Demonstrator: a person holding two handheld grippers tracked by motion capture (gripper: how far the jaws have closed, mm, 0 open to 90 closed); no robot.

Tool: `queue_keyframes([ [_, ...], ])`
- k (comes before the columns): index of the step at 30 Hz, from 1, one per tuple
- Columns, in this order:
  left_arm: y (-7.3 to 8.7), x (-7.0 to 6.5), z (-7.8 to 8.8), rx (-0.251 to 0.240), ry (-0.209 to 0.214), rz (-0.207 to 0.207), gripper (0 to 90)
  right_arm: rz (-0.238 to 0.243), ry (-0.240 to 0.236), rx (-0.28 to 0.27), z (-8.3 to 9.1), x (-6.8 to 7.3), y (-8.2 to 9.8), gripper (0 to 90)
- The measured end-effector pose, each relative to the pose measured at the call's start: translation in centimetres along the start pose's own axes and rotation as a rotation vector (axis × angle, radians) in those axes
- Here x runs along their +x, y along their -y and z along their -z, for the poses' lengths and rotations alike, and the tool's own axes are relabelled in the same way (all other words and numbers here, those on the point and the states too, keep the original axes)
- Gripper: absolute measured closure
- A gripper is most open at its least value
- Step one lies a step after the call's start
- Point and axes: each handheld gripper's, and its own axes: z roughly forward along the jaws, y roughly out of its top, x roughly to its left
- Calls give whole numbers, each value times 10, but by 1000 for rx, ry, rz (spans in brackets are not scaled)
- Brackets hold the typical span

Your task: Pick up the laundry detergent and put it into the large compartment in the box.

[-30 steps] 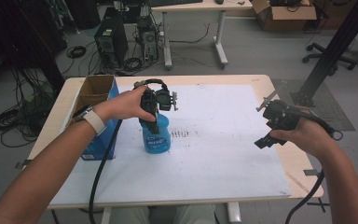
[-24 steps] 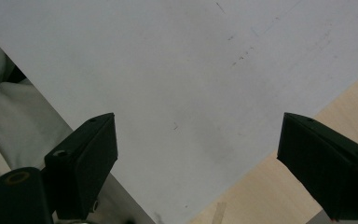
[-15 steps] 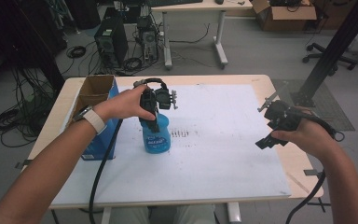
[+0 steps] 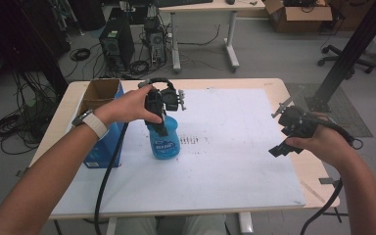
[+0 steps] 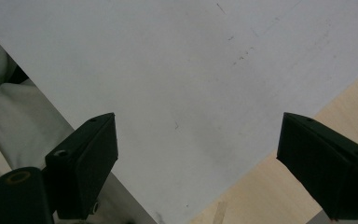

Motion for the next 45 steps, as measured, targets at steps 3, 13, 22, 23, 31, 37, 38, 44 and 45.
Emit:
queue_keyframes([
  [3, 1, -1, 9, -14, 1, 27, 376, 2, 1, -2, 0, 1, -1, 124],
  [13, 1, -6, 36, -5, -20, 83, 376, 17, 9, -8, 3, 3, 0, 134],
  [22, 1, -11, 64, -2, -54, 138, 376, 17, 11, -23, 6, 4, 2, 125],
  [23, 1, -12, 66, -2, -57, 140, 376, 19, 11, -23, 6, 4, 2, 125],
  [31, 3, -13, 86, -14, -74, 216, 376, 23, 9, -29, 6, 6, 2, 121],
  [37, 6, -12, 107, -6, -98, 264, 376, 25, 7, -34, 5, 5, 2, 120],
  [38, 7, -12, 111, -4, -103, 273, 376, 26, 6, -33, 5, 5, 1, 120],
  [44, 13, -9, 134, -16, -117, 350, 376, 31, 7, -41, 5, 5, 0, 118],
  [45, 14, -8, 137, -16, -120, 358, 376, 31, 7, -42, 5, 5, 0, 118],
])
